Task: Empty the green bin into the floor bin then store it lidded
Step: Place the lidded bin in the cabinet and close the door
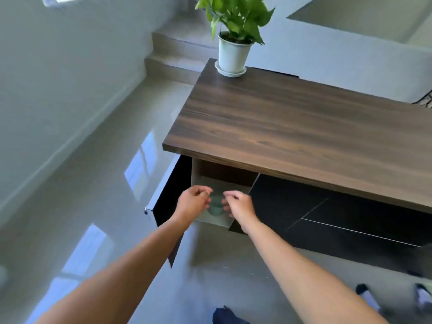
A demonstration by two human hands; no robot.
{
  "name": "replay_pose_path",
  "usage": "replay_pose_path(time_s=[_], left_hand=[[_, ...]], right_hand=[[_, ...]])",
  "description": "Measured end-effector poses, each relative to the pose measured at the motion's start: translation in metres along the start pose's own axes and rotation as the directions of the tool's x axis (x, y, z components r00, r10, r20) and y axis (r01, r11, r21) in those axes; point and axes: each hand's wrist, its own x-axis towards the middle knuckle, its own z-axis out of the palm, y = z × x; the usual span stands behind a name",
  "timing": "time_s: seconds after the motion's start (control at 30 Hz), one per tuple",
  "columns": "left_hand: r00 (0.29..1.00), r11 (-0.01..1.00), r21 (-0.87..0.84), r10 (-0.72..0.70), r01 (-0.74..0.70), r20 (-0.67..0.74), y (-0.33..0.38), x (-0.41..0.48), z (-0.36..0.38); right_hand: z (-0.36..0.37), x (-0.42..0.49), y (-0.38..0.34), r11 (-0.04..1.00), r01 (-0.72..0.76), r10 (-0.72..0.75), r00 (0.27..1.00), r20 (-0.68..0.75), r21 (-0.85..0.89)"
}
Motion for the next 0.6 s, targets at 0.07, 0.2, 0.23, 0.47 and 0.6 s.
replay_pose_path(time_s=[0.07, 0.2, 0.23, 0.47, 0.6], left_hand=[[0.998, 0.998, 0.01, 0.056, -0.056, -0.006, 0.021, -0.021, -0.011], [0.978, 0.98, 0.09, 0.187, -0.18, -0.086, 0.05, -0.06, -0.045], [0.967, 0.974, 0.106, 0.215, -0.202, -0.133, 0.053, -0.066, -0.055], [0.938, 0.961, 0.265, 0.015, 0.083, -0.347, 0.029, -0.076, -0.136], [0.972, 0.937, 0.261, -0.211, 0.232, -0.106, 0.01, -0.078, -0.152]], right_hand=[[-0.003, -0.017, -0.023, 0.999, 0.046, -0.046, 0.999, 0.028, -0.008], [0.007, -0.043, -0.059, 0.99, 0.138, -0.137, 0.989, 0.055, -0.005], [0.012, -0.046, -0.067, 0.987, 0.162, -0.16, 0.985, 0.065, -0.015], [0.079, -0.063, -0.098, 0.84, 0.415, -0.28, 0.883, 0.377, -0.348], [0.094, -0.066, -0.105, 0.7, 0.451, -0.21, 0.871, 0.445, -0.553]])
